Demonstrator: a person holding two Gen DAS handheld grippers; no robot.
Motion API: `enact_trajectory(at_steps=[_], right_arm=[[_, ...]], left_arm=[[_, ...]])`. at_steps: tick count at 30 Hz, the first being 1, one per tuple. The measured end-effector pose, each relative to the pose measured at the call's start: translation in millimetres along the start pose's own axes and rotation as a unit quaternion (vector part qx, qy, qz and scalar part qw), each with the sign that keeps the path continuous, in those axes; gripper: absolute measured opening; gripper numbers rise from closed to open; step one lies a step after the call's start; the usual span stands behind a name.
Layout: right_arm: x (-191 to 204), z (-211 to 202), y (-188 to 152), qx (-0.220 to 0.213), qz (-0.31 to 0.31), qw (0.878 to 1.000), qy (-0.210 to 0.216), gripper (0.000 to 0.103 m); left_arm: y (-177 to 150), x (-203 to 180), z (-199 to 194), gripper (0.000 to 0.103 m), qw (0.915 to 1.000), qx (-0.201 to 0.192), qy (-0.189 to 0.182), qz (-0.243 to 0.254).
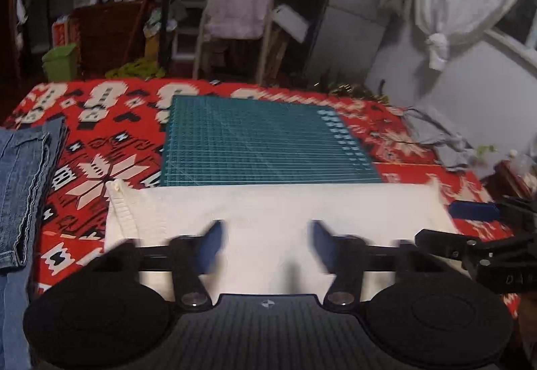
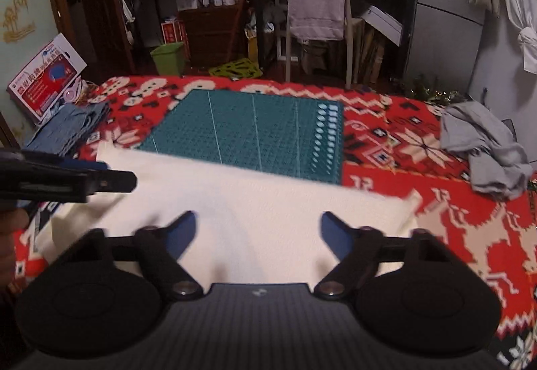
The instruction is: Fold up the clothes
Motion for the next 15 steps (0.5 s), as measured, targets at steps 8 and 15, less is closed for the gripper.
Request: enact_trajectory(at_steps=[8, 15], right_arm=[[13.5, 53.5, 15.8, 0.008, 0.035, 0.999, 0.017, 0.021], [-0.7, 72.8, 13.6, 0.024, 0.049, 0.999, 0.003, 0.021]], left_arm=[[0.4, 26.8, 48.1, 0.003, 0.9980, 0.038, 0.020, -0.045], [-5.9, 47.8, 40.4, 0.003, 0.9981, 0.034, 0.022, -0.046]])
Point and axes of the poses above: each gripper's, at about its wrist camera, not at the fingertips, and z roughly the way its jaws point, x to its left, y to its top, the point moved 9 cm from there along z, roughly the way its jaws point, and after that the axes turned 12 degrees about y, right-handed, at the moved point
